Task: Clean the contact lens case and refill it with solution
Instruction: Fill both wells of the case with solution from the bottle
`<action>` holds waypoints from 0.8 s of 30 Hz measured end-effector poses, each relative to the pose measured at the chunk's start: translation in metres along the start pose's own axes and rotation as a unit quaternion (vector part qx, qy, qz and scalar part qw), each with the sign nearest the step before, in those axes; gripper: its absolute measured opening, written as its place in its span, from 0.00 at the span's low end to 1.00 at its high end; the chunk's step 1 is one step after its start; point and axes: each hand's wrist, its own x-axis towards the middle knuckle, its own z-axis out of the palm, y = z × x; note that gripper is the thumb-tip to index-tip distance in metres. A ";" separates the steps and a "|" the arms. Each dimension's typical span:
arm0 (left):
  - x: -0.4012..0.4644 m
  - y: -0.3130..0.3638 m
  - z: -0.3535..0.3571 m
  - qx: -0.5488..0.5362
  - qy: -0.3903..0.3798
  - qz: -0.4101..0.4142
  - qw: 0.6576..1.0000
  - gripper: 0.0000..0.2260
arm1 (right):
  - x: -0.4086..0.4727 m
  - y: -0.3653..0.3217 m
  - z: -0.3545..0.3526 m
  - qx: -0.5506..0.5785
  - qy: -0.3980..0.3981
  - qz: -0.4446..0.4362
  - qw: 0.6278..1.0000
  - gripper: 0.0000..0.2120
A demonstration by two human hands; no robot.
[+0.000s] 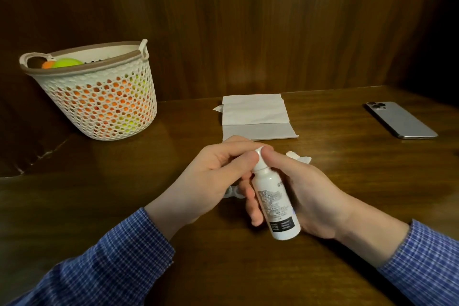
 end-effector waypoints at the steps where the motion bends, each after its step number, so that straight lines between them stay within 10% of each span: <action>1: 0.000 0.000 0.001 -0.001 0.001 -0.002 1.000 0.13 | 0.001 0.001 0.000 -0.013 0.014 -0.009 1.000 0.21; 24: 0.002 -0.006 0.002 -0.107 0.058 -0.034 0.992 0.17 | 0.000 0.001 -0.001 -0.152 -0.013 -0.117 0.981 0.15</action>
